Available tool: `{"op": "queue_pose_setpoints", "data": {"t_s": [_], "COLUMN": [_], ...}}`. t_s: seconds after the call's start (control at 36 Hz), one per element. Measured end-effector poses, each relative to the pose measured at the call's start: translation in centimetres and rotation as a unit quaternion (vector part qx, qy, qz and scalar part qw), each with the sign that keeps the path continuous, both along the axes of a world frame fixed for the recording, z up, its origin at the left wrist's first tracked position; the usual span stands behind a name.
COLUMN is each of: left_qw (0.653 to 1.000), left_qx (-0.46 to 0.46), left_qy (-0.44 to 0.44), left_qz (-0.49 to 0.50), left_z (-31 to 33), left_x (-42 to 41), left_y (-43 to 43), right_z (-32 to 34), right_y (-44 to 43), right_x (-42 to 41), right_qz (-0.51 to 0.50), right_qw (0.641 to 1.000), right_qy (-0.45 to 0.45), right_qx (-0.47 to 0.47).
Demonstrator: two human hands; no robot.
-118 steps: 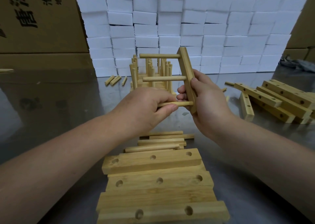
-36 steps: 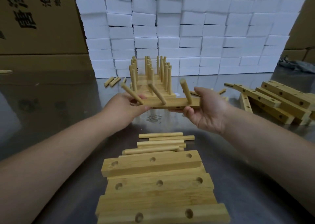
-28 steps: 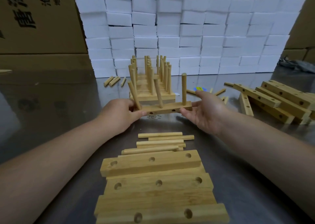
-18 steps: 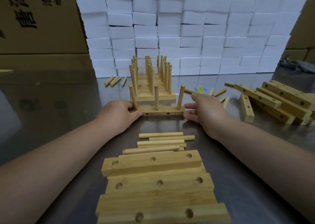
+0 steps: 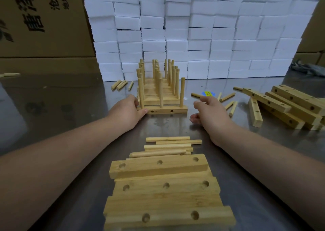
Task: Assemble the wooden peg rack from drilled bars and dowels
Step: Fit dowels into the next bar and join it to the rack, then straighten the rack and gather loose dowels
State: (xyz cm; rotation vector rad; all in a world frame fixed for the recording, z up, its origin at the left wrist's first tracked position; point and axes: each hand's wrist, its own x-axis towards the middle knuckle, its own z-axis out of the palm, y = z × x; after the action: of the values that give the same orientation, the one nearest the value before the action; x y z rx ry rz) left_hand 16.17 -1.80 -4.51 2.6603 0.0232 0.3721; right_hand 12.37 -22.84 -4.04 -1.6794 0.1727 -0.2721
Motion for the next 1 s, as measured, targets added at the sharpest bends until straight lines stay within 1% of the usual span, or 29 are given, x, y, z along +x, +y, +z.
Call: {"op": "queue_pose_setpoints", "data": {"t_s": [0.11,0.39,0.58,0.72,0.81,0.86,0.94,1.0], "left_qw": [1.0,0.998,0.995,0.993,0.993,0.994,0.995,0.996], "left_qx": [0.022,0.06,0.089,0.1,0.099,0.096,0.088,0.076], "left_qy": [-0.004,-0.021,-0.01,-0.007,-0.006,-0.003,0.003,0.008], "left_qz": [0.008,0.03,0.054,0.058,0.056,0.057,0.055,0.055], "left_z": [0.0,-0.2,-0.2,-0.4,-0.4,-0.3,-0.2,0.0], "left_x": [1.3,2.5,2.9,3.1,3.1,3.0,2.9,2.7], "left_y": [0.0,-0.1,-0.1,-0.1,-0.1,0.0,-0.1,-0.3], "right_z": [-0.2,-0.2,-0.2,-0.2,-0.2,-0.3,-0.1,0.2], "right_y": [0.0,0.0,0.1,0.1,-0.1,-0.1,-0.6,-1.4], "right_x": [0.1,0.0,-0.3,-0.6,-0.7,-0.6,-0.4,0.0], "right_qz": [0.0,0.019,0.033,0.048,0.056,0.05,0.006,-0.03], "right_qw": [1.0,0.999,0.999,0.998,0.996,0.993,0.978,0.963], "right_qy": [-0.012,-0.002,-0.003,-0.006,-0.011,-0.024,-0.047,-0.04], "right_qx": [-0.01,-0.038,-0.013,-0.036,-0.065,-0.102,-0.202,-0.264]}}
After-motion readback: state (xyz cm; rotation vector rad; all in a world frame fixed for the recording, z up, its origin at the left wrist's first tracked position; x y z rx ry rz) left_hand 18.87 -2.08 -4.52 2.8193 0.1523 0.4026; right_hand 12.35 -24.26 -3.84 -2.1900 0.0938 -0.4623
